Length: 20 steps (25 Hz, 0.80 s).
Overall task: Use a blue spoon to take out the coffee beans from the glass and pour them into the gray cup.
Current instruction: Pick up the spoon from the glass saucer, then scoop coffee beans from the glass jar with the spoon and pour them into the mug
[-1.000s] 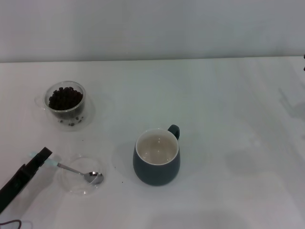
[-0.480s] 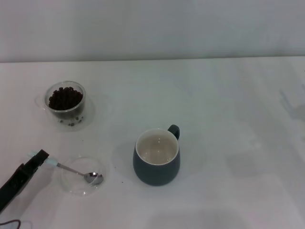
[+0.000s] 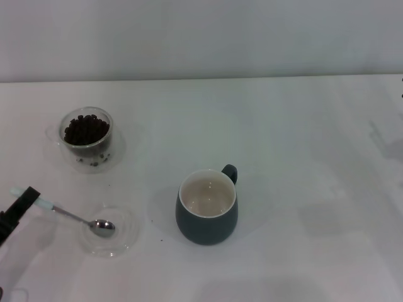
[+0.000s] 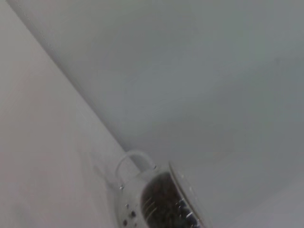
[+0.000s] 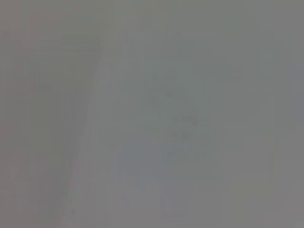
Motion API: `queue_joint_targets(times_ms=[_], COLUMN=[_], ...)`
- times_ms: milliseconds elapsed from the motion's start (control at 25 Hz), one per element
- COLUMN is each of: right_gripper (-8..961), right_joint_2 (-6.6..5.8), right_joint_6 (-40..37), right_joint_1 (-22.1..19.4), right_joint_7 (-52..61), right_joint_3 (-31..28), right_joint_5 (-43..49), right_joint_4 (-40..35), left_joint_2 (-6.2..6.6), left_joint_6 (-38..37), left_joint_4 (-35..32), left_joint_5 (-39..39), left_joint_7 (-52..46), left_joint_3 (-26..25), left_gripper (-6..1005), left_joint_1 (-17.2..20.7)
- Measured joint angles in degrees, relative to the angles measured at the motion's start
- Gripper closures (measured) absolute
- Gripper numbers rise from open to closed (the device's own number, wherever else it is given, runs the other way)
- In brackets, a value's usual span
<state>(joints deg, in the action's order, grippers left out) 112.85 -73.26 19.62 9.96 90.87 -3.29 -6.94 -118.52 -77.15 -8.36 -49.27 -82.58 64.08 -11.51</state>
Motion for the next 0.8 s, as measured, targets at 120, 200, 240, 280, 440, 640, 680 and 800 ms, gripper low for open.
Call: queue_joint_targets(times_ms=[120,200,240,280,440,640,680,800], right_gripper=[211,211,211,211,211,211,211,211], right_joint_2=[0.13,0.26,0.3,0.38,0.8,1.47,1.61,2.02], right_joint_6=[0.0,0.0,0.0,0.0,-0.2,-0.8,-0.9,-1.1], right_joint_1=[-0.1,-0.1,-0.1,-0.1,0.0,0.4,0.5,0.5], right_joint_7=[-0.4,-0.6,-0.6,-0.6,-0.6,-1.0,-1.2,-2.4], right_joint_3=[0.0,0.0,0.0,0.0,0.3,0.5,0.6,1.0], right_joint_5=[0.0,0.0,0.1,0.2,0.3,0.4,0.5,0.6], right_joint_4=[0.0,0.0,0.0,0.0,0.0,0.0,0.0,-0.3], left_joint_2=[0.43,1.23,1.53,1.95,4.61,8.42,9.18,11.72], left_joint_6=[-1.5,-3.0,-3.4,-3.9,-5.6,-5.7,-5.6,-4.6], left_joint_4=[-1.0,-3.2,-3.8,-4.5,-8.5,-12.4,-12.7,-12.8], left_joint_5=[0.1,0.6,1.0,1.6,3.4,3.4,3.2,2.6], left_joint_7=[0.3,0.1,0.0,-0.1,-1.9,-6.0,-6.6,-8.7], left_joint_3=[-0.2,-0.3,-0.3,-0.3,-0.5,-1.8,-2.1,-2.3], left_gripper=[871,873,873,873,874,874,874,873], left_joint_1=[0.4,1.3,1.6,1.9,2.5,0.7,0.0,-2.9])
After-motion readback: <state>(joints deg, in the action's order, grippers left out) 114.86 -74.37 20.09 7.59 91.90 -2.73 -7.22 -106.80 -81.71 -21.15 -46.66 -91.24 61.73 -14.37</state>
